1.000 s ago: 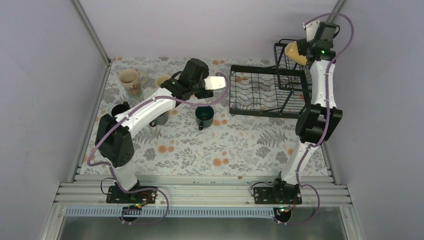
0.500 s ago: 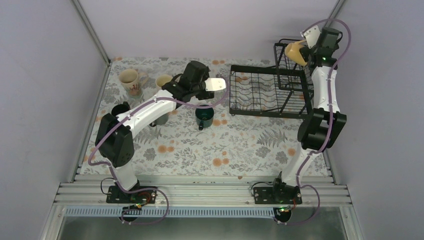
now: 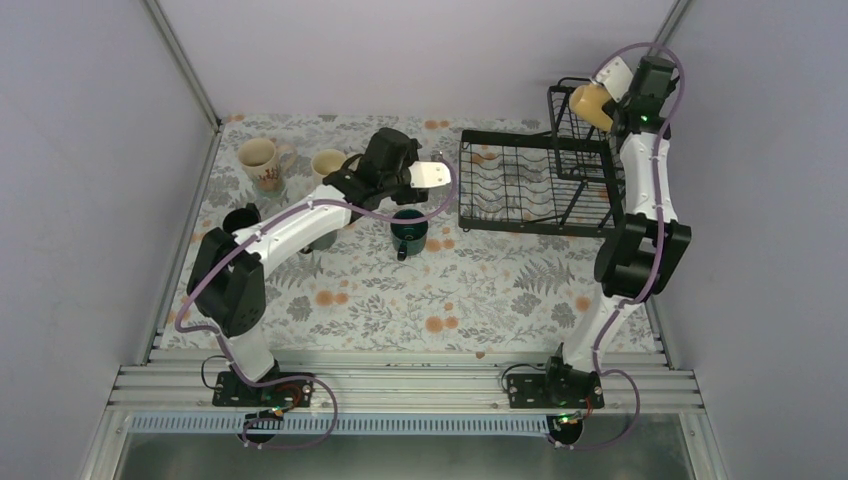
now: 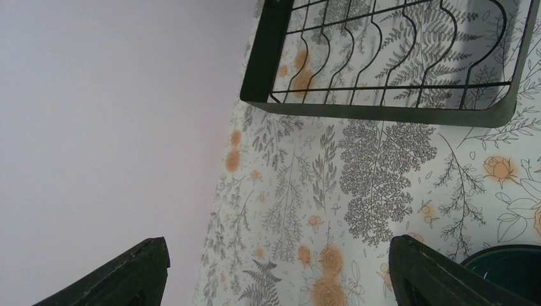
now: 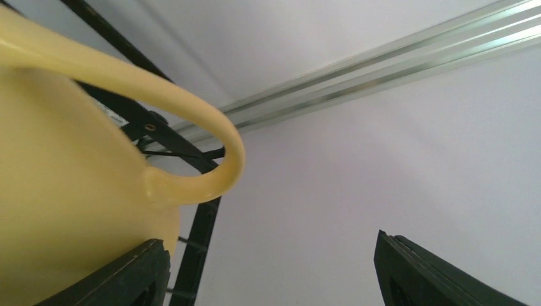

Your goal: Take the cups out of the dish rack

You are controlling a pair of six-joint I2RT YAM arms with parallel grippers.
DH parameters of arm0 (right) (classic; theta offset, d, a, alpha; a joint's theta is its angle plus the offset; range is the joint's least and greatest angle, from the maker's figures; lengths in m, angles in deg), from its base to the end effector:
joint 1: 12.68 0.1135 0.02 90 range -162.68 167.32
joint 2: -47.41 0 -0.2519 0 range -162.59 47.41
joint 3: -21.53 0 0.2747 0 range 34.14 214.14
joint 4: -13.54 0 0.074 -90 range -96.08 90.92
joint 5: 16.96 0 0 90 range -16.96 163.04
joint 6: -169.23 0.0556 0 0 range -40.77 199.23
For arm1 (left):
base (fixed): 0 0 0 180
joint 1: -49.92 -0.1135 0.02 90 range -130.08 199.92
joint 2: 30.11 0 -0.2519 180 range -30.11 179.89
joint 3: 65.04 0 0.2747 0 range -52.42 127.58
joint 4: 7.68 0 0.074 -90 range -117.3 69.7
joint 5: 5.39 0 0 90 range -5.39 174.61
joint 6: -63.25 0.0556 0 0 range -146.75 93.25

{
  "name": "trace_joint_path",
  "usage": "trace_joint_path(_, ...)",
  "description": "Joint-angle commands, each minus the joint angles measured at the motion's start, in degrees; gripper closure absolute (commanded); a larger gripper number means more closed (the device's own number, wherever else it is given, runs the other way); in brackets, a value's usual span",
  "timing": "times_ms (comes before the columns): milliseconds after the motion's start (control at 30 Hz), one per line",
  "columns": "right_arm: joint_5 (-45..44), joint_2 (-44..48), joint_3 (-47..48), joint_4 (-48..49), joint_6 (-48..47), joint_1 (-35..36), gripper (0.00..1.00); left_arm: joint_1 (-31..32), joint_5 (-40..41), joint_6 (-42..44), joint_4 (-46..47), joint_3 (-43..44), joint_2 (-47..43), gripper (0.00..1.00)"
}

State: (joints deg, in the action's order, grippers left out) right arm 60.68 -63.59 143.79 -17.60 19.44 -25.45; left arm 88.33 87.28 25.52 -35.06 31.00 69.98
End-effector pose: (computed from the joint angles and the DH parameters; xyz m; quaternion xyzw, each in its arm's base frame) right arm 0.4853 -0.1222 0.3587 -0.2679 0.7709 -0.4090 0.4082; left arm 0.3532 -0.2767 0.2746 0.6122 0.6210 0.0792 0.4830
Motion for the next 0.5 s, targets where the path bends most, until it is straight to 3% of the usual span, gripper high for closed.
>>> trace_joint_path(0,-1.19,-3.65,2.43,0.67,-1.88,0.49,0.18,0.26,-1.37,0.29,3.09,-1.05,-2.40,0.14)
trace_joint_path(333,-5.19,-6.06,5.27,0.92,-0.22,2.28,0.23,0.26,-1.65,0.11,4.73,-2.48,-2.97,0.14)
trace_joint_path(400,-6.62,-7.53,7.27,-0.68,0.08,2.62,0.29,0.26,-1.94,-0.02,4.81,-2.45,-3.11,0.14)
trace_joint_path(467,-8.17,-8.74,9.30,-2.05,0.16,2.99,0.41,0.26,-2.21,-0.11,4.80,-2.55,-3.22,0.14)
